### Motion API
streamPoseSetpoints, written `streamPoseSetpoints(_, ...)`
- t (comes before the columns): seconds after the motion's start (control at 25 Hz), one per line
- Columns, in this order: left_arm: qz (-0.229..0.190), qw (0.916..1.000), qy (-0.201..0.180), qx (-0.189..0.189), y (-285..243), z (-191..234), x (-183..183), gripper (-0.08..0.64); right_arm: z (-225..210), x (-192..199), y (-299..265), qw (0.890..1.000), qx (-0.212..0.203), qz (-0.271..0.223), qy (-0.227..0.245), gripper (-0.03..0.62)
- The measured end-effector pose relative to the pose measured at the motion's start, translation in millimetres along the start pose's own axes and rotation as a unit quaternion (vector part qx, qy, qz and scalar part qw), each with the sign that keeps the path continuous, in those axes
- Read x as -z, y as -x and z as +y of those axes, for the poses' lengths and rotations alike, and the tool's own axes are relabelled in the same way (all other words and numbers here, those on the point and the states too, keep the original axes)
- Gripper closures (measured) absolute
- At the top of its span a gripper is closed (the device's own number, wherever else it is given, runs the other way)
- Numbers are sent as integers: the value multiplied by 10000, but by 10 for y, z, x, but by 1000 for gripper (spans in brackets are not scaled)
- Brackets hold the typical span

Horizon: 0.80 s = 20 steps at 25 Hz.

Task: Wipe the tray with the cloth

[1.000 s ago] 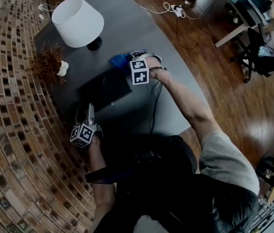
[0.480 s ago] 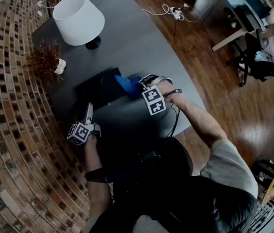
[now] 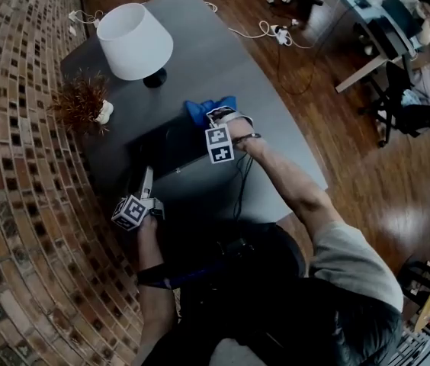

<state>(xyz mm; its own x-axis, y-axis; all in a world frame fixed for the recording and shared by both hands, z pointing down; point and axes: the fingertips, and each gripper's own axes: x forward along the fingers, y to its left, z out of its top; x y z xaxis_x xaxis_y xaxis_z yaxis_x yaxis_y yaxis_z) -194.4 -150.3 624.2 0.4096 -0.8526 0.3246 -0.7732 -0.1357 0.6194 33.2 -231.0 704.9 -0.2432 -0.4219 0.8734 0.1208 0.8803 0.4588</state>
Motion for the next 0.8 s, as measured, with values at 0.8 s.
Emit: streamPoseSetpoints(0.8, -689, 9848, 1588, -171, 338, -243, 399, 278, -940, -542, -18, 9934, -533, 62, 1016, 445)
